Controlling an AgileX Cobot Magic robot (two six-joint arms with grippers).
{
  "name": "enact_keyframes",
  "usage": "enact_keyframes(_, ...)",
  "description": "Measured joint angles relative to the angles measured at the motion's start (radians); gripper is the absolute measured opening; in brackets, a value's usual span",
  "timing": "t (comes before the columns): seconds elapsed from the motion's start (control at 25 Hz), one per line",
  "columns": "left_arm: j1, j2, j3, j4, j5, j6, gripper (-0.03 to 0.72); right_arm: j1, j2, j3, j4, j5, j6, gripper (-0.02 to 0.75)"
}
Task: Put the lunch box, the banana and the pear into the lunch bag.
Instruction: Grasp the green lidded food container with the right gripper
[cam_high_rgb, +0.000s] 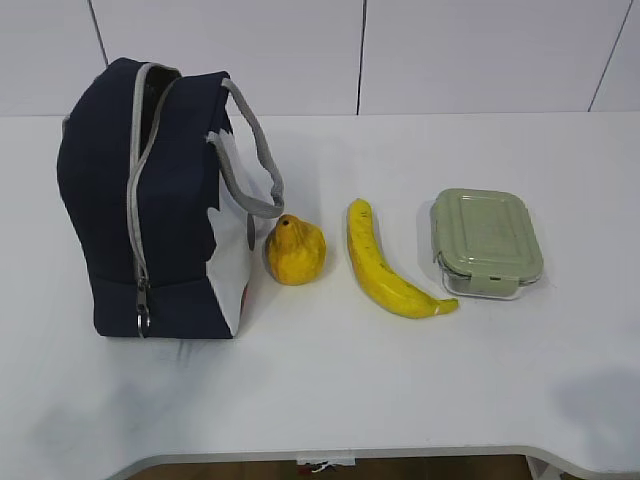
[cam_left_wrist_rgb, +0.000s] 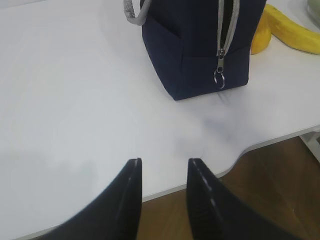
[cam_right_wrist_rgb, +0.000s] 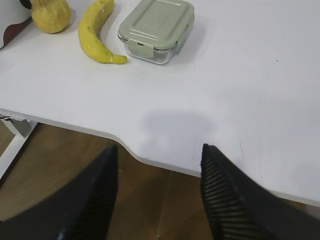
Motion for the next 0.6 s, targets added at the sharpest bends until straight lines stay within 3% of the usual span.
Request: enact_keyframes(0.6, 0.000, 0.000, 0.000, 0.000, 0.000, 0.000, 0.234, 0.000, 0.000, 0.000, 0.000, 0.000, 0.000, 0.435)
